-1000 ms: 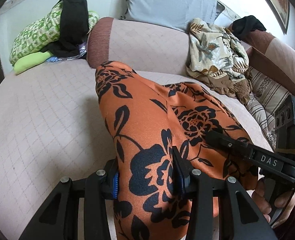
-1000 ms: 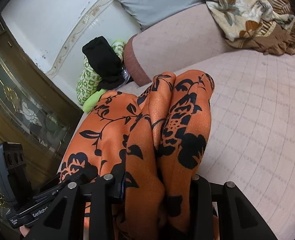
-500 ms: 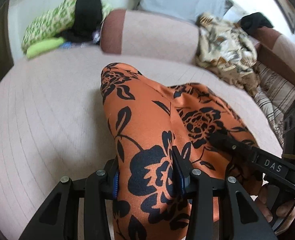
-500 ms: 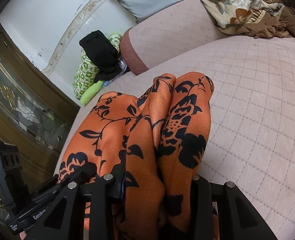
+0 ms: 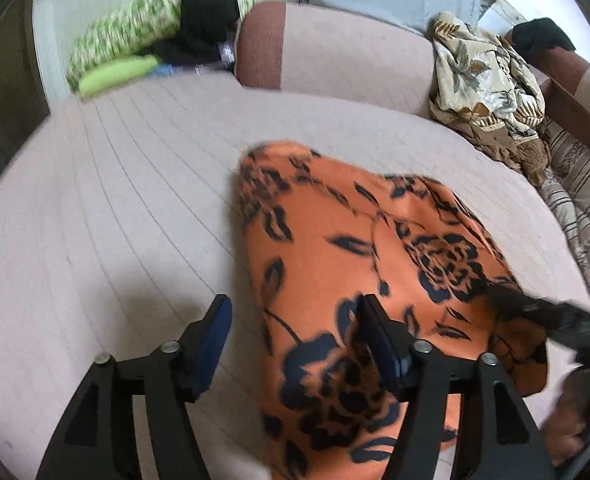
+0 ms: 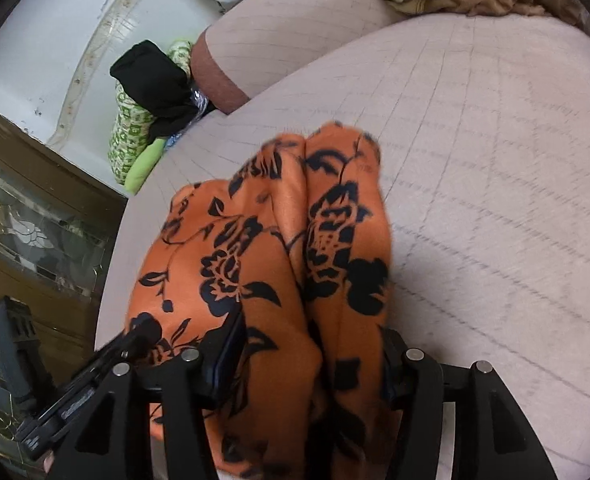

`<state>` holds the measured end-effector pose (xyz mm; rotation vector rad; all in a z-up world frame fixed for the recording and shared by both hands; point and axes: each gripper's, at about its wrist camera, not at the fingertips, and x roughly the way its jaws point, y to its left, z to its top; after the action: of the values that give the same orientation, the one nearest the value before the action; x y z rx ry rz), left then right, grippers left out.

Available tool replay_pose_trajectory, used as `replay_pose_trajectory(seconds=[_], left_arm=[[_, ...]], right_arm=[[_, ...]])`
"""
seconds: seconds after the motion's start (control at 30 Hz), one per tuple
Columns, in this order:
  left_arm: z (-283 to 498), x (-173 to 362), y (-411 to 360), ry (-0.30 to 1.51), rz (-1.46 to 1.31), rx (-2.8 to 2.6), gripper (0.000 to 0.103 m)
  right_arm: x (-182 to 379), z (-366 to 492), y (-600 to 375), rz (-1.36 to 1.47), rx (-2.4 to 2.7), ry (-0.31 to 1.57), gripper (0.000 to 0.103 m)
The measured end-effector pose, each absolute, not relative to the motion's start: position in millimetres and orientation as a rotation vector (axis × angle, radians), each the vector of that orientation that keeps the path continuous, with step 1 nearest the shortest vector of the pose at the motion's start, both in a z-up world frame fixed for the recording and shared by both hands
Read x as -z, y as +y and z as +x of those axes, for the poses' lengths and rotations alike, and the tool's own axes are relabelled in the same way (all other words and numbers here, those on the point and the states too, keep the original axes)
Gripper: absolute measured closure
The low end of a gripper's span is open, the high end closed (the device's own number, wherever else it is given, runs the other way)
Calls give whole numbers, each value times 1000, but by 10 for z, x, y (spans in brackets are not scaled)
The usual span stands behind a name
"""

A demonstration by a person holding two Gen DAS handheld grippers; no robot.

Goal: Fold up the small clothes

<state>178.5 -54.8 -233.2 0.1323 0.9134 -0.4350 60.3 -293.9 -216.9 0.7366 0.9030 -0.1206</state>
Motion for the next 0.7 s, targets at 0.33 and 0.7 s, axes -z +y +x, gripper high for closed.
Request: replay_pose_trajectory(seconds=[0.33,0.7], left_arm=[[2120,2338,-568,873,177,355,30],[2117,2444,-645,912,235,292,19]], right_arm=[[1688,1235,-3010,714,29,804,55],[2341,1470,-3237,883,69,970,74]])
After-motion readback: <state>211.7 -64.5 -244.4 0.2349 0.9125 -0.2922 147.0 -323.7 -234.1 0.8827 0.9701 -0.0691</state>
